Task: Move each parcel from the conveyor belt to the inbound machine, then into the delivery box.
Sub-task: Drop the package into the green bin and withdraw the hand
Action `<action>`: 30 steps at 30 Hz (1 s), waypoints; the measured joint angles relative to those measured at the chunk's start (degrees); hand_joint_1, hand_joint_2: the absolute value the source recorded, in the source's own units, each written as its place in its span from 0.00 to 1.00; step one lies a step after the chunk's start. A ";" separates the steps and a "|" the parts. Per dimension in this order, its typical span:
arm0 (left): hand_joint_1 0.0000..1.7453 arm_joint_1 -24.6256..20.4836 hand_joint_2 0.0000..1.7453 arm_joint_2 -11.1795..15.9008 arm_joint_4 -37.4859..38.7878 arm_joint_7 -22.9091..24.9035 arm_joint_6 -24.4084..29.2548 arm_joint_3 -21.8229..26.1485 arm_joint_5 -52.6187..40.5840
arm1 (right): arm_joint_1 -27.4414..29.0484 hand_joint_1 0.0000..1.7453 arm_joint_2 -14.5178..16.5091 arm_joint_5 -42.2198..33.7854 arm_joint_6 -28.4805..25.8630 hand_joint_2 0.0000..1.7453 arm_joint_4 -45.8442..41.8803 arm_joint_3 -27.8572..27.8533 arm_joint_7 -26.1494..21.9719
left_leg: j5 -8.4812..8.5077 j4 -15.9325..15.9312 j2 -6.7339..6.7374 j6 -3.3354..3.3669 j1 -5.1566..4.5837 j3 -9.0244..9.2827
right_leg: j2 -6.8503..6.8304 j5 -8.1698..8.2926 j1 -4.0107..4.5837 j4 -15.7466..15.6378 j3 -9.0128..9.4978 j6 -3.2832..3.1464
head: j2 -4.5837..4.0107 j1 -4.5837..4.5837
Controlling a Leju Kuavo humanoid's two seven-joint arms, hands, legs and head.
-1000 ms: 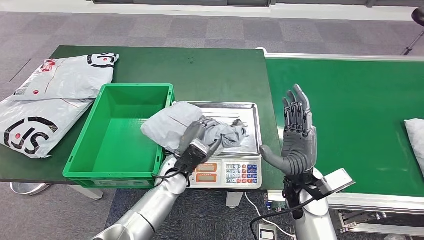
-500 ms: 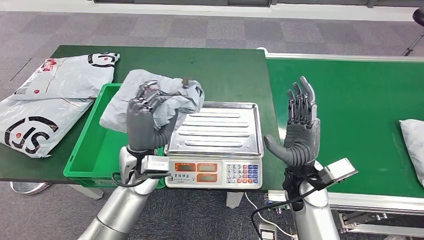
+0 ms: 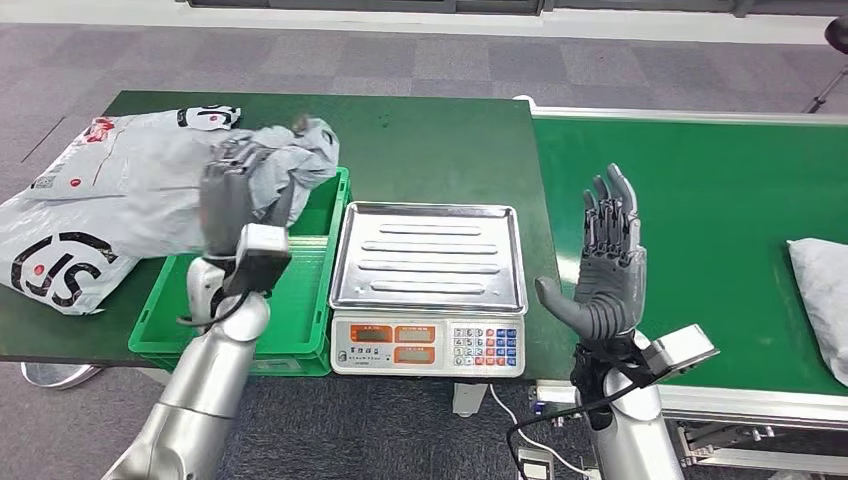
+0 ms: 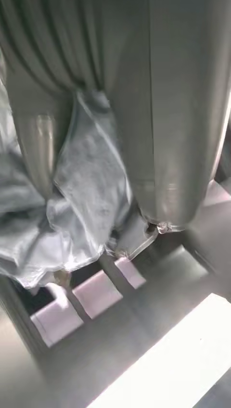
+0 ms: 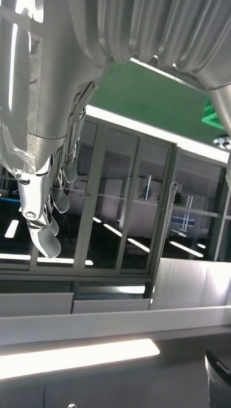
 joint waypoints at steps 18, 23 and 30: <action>1.00 -7.36 1.00 -0.77 25.32 9.40 -13.77 2.85 -1.47 | 1.10 0.00 -0.25 1.59 1.87 1.00 -1.25 -0.33 1.32 | 0.00 -0.01 0.42 -0.06 0.00 -0.02 | 0.32 0.15 0.01 0.01 -0.19 -0.12 | 0.00 0.01; 0.75 -7.56 1.00 -0.86 26.36 10.14 -12.84 2.91 -2.45 | 1.44 0.00 -0.25 1.83 2.04 1.00 -1.45 -0.74 1.44 | 0.01 0.00 0.42 -0.06 0.00 -0.01 | 0.32 0.16 0.01 0.01 -0.18 -0.12 | 0.00 0.01; 0.00 -7.40 1.00 -0.80 26.23 13.97 5.66 3.52 -12.95 | 2.82 0.00 -0.25 2.58 2.22 1.00 -3.21 -1.05 2.21 | 0.00 -0.01 0.41 -0.06 0.01 -0.03 | 0.32 0.15 0.02 0.01 -0.18 -0.12 | 0.00 0.01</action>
